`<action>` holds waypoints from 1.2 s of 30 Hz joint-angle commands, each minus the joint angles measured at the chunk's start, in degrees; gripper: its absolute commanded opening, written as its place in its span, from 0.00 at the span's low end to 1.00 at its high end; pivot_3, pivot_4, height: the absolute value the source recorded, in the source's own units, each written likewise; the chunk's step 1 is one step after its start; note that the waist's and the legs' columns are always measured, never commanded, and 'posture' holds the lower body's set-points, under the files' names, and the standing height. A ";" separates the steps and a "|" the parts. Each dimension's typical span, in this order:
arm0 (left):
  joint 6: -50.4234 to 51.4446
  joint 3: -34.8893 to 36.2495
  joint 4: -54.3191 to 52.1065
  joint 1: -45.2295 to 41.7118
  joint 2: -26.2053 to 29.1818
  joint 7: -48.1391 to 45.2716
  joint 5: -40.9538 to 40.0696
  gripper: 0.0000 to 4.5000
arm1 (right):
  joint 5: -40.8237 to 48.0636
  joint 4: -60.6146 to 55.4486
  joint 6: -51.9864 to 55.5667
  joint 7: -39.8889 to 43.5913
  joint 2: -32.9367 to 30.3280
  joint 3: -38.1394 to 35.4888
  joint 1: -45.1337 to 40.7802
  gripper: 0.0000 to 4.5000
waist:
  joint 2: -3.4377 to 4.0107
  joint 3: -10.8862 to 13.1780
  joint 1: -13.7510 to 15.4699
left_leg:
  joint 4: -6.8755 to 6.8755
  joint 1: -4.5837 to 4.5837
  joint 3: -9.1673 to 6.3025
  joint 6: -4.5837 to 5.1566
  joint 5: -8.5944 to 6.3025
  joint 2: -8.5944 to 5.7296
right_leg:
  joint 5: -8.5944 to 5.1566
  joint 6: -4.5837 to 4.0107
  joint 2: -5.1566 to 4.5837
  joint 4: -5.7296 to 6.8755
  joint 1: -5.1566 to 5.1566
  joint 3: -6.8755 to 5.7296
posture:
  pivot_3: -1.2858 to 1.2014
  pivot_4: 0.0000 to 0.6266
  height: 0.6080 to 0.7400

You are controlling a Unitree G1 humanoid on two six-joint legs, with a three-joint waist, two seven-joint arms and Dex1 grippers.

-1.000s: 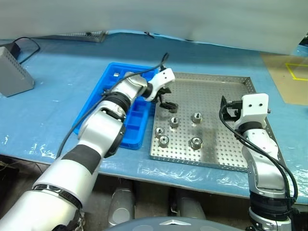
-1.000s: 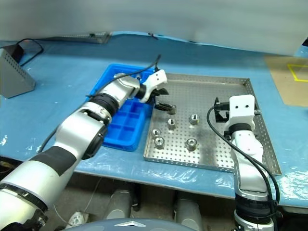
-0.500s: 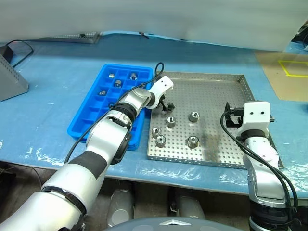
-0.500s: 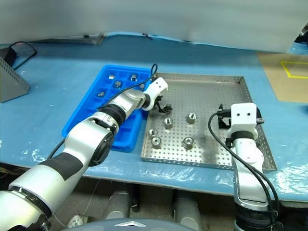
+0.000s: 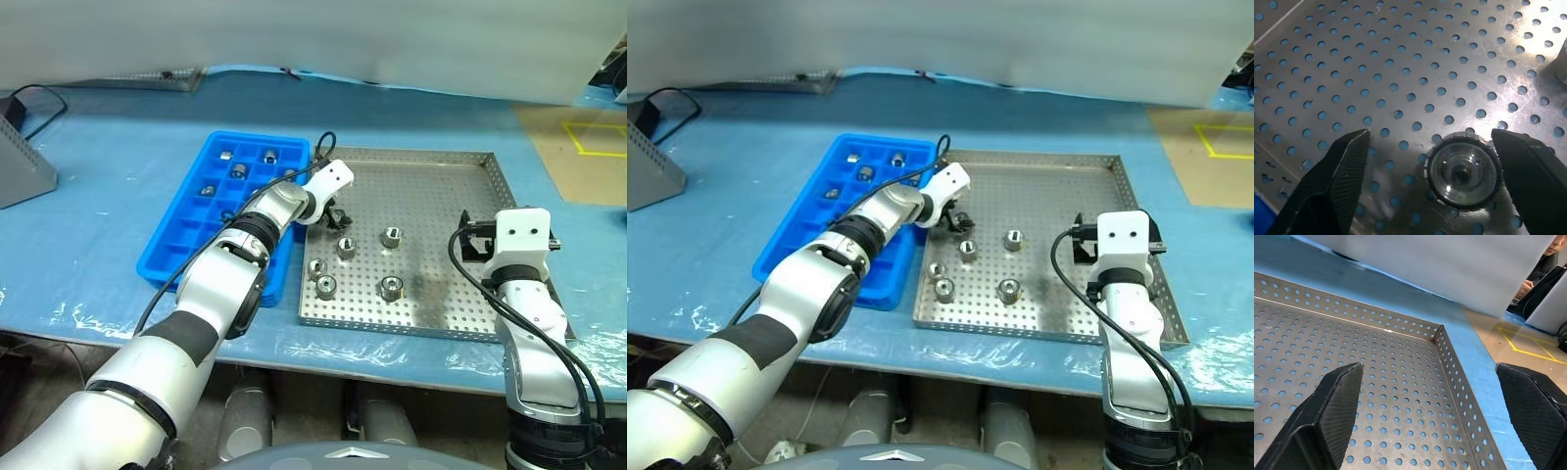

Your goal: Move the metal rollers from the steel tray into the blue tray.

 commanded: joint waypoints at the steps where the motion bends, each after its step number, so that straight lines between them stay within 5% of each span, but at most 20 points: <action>1: 1.73 -1.69 2.14 2.45 0.55 -1.33 2.40 0.64 | -0.79 -2.01 -0.51 -0.47 0.14 -0.61 -0.47 1.00 | 0.01 -0.02 -0.25 | -0.01 0.02 0.00 0.00 0.00 0.00 | 0.00 0.01 0.00 -0.03 0.04 -0.01 | 0.43 0.24 1.00; 16: -0.02 1.48 0.60 -0.26 4.03 -18.03 -0.74 0.64 | -1.58 -0.52 -1.18 -0.83 1.02 0.21 -1.76 1.00 | 0.05 -0.04 -0.89 | -0.42 0.53 0.02 0.11 -0.09 0.02 | 0.07 -0.08 0.01 -0.78 0.68 -0.12 | 0.43 0.24 1.00; 36: -1.38 1.16 0.67 2.00 4.17 -12.29 0.20 0.64 | -2.33 2.18 -2.71 -0.46 1.20 1.54 -2.03 1.00 | 0.05 -0.04 -1.05 | -0.37 0.01 0.03 0.11 -0.09 0.07 | 0.12 -0.14 0.02 -0.71 0.19 -0.14 | 0.44 0.24 1.00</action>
